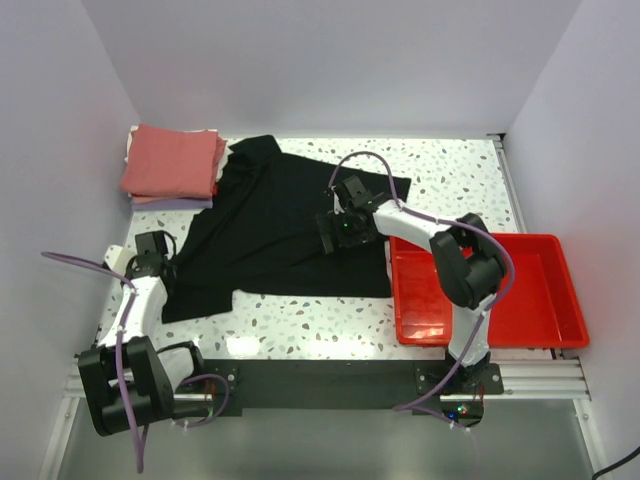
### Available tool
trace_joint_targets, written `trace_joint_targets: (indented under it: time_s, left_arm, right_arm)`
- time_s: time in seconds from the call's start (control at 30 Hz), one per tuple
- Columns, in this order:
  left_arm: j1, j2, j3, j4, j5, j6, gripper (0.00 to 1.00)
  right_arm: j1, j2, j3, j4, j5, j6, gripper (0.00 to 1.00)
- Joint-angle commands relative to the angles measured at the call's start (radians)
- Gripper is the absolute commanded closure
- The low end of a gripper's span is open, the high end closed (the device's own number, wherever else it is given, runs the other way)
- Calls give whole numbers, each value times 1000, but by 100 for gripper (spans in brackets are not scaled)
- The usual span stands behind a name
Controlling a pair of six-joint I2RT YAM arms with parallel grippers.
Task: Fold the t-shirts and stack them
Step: Flatten the tshirt out
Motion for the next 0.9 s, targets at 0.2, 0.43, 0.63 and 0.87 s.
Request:
trace_joint_targets:
  time_s: [0.2, 0.43, 0.63, 0.87]
  left_arm:
    - [21, -35, -16, 76, 8, 44, 100]
    - [21, -24, -25, 108, 48, 70, 100]
    - [22, -27, -13, 116, 70, 70, 100]
    - [24, -29, -17, 131, 94, 78, 100]
  right_arm:
    - [0, 206, 234, -64, 45, -11, 1]
    - [-2, 391, 489, -144, 54, -31, 1]
    - [0, 176, 450, -165, 85, -45, 1]
    - [0, -220, 86, -80, 142, 62, 1]
